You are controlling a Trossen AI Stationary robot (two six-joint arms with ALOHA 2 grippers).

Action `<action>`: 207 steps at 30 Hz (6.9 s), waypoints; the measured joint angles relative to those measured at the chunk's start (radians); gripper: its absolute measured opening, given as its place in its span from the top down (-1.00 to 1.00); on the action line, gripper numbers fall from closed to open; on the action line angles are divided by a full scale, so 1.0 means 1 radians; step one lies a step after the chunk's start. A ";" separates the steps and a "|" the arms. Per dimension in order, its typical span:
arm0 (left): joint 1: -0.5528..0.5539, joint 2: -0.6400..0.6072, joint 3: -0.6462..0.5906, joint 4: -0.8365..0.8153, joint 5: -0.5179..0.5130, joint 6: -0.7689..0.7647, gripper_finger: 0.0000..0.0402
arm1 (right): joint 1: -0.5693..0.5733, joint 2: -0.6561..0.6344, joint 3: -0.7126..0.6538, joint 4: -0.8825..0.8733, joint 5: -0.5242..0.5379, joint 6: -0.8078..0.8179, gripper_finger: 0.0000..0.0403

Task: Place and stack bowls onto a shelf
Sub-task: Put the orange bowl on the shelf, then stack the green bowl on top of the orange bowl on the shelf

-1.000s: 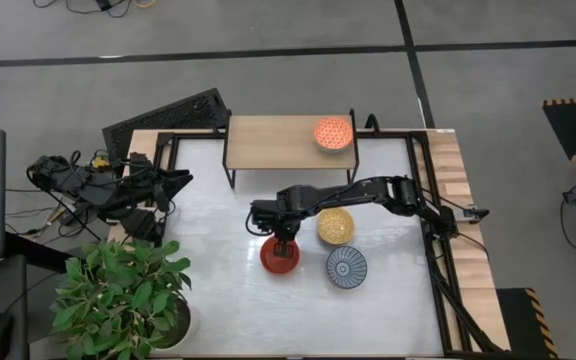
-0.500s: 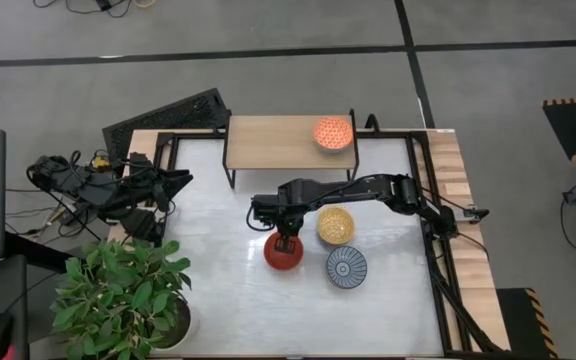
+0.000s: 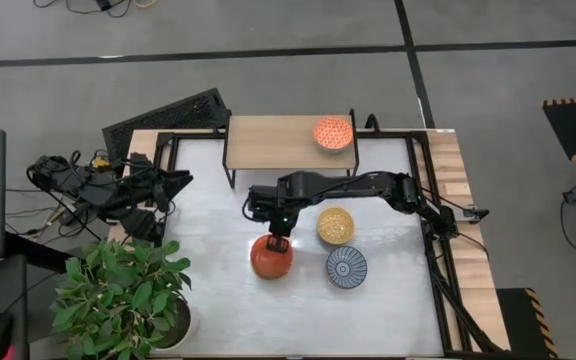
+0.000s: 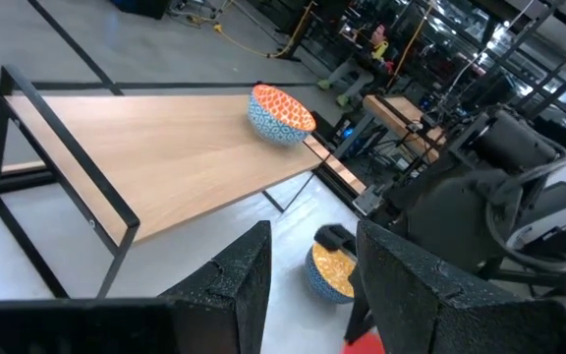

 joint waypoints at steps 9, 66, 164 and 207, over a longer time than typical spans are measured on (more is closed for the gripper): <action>0.000 0.000 0.000 0.000 0.009 0.000 0.33 | -0.030 0.000 0.064 -0.078 -0.008 0.007 0.92; 0.000 0.000 0.000 0.007 0.004 -0.037 0.33 | -0.560 -0.086 0.117 0.138 0.158 0.145 0.92; 0.000 0.000 0.000 -0.035 0.036 -0.048 0.33 | 0.061 0.192 0.134 0.033 0.082 -0.424 0.36; 0.000 0.000 0.000 -0.048 0.032 -0.037 0.33 | 0.041 0.192 0.051 0.061 0.112 -0.398 0.56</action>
